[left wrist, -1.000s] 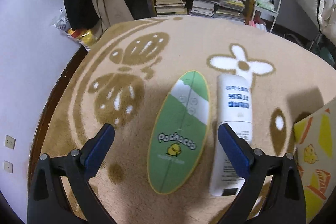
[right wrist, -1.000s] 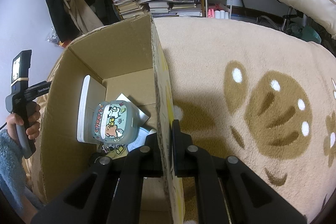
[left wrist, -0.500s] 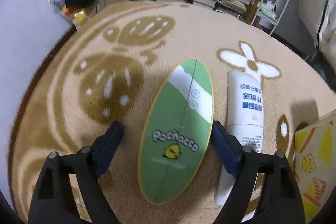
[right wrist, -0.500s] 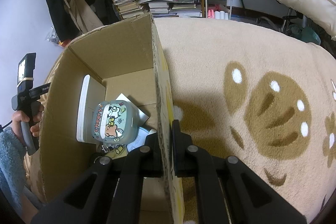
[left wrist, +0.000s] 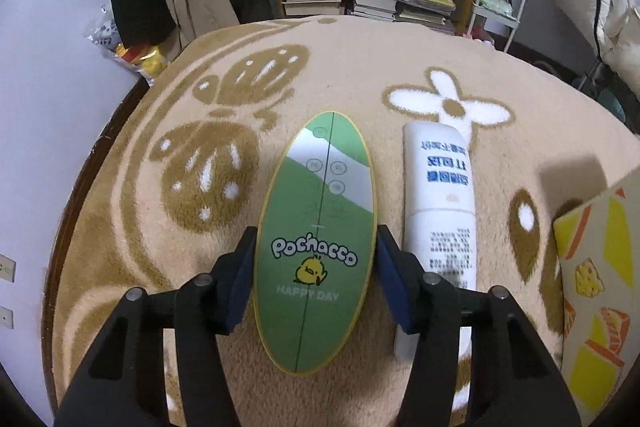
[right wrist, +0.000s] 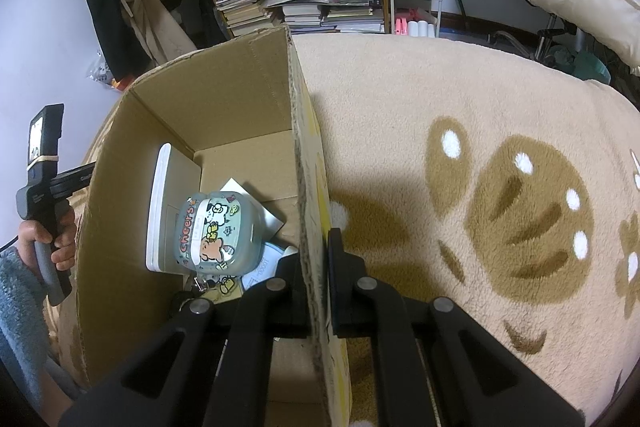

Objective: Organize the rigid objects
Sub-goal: 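Lift the Pochacco board with the left tool and carry it over the box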

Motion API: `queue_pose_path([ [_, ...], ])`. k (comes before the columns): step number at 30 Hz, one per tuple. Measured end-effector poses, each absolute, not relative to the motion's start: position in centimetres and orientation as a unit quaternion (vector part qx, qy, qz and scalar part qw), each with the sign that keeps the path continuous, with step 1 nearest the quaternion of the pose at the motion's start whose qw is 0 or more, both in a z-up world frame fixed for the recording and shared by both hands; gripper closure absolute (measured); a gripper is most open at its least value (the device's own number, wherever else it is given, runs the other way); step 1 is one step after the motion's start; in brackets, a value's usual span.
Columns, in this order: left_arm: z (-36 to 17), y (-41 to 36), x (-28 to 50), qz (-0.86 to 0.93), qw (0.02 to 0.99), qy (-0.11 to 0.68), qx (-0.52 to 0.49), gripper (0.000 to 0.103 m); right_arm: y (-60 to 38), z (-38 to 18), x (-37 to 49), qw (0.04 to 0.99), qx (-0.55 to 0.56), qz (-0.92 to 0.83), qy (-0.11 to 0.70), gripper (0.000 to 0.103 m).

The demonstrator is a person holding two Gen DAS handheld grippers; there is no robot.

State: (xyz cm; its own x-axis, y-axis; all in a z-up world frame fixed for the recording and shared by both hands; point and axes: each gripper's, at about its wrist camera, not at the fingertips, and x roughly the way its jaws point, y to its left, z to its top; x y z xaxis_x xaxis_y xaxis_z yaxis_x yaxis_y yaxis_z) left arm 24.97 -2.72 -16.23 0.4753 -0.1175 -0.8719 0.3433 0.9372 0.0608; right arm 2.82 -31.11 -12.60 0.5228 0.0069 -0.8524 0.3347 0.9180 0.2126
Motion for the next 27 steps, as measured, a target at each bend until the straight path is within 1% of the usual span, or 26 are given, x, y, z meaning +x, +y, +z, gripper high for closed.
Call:
queue_pose_path([
  [6,-15.0,-2.7,23.5,-0.132,0.856,0.484,0.123,0.048,-31.1,-12.6,2.8,0.854,0.178,-0.096,0.479,0.096],
  [12,-11.9,-3.1,21.6,-0.121,0.872,0.454,0.139,0.048,-31.3,-12.4,2.9,0.854,0.182,-0.095,0.478,0.096],
  [20,-5.3,-5.6,17.8,-0.153,0.901,0.368,0.171,0.048,-31.3,-12.3,3.0,0.855,0.178,-0.096,0.478,0.096],
  [27,-1.7,-8.3,13.7,-0.173,0.91,0.325,0.191,0.048,-31.3,-12.3,2.9,0.855,0.178,-0.096,0.477,0.096],
])
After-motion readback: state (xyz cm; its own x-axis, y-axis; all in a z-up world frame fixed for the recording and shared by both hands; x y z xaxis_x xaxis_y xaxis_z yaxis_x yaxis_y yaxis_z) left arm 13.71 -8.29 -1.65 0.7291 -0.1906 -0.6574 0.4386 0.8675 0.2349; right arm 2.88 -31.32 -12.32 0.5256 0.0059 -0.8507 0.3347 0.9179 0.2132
